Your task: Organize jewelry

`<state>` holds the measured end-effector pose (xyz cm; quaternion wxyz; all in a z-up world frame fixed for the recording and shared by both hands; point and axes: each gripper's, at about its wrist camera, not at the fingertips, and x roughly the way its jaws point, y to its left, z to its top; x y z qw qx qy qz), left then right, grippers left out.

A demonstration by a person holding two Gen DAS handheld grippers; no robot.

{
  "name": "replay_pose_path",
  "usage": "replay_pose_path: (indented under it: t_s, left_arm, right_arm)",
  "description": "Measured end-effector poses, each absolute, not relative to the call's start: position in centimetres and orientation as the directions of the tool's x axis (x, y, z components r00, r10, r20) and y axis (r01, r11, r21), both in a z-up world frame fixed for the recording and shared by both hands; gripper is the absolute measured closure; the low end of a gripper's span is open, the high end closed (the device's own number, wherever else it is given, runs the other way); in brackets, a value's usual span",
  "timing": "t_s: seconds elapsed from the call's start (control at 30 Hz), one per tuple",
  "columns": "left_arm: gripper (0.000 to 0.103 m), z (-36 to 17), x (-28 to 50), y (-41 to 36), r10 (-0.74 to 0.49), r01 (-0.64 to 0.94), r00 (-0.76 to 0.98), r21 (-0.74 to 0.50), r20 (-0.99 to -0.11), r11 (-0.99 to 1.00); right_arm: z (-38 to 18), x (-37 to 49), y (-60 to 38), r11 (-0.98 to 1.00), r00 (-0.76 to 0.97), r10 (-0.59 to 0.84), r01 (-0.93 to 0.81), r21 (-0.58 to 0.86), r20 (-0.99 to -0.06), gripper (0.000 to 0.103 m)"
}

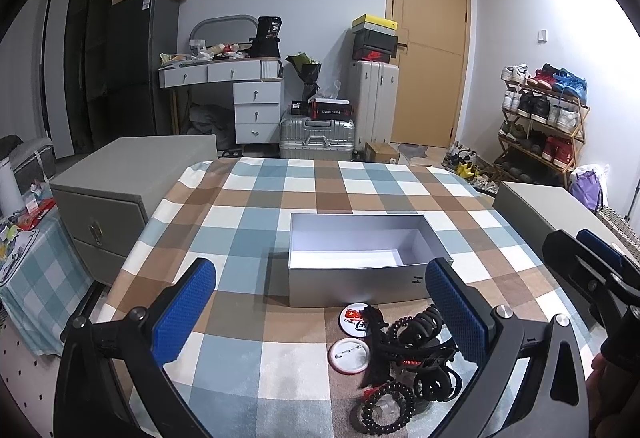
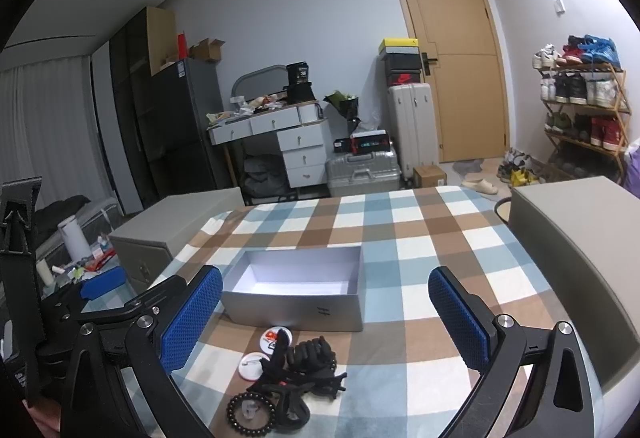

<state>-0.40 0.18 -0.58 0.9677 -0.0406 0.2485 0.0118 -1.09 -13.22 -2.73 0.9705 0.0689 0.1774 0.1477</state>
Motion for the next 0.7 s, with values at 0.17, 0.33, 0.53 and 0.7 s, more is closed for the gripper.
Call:
replay_pose_path:
  t_s: [0.17,0.33,0.53,0.7]
  left_arm:
    - [0.001,-0.70,-0.44,0.16,0.005,-0.045,0.875,-0.072,-0.484,0.996]
    - [0.001,-0.84,-0.53,0.27,0.004,-0.047,0.873,-0.076,-0.488,0.996]
    - [0.001,-1.07,-0.51,0.34,0.003,-0.048,0.868,-0.079,-0.496,0.996]
    - [0.001,-1.27,-0.32,0.40,0.002,-0.052,0.863,-0.084,-0.506,0.995]
  right_arm:
    - [-2.89,-1.03,-13.51,0.945,0.891,0.314,-0.260,0.197,-0.328,0.000]
    - [-2.91,-1.02,-13.55,0.946,0.892,0.313,-0.260,0.195,-0.327,0.000]
    - [-3.10,-0.89,-13.64,0.943,0.886,0.321,-0.265,0.203,-0.335,0.000]
    - [-3.41,-0.63,-13.71,0.937,0.874,0.339,-0.278,0.213,-0.347,0.000]
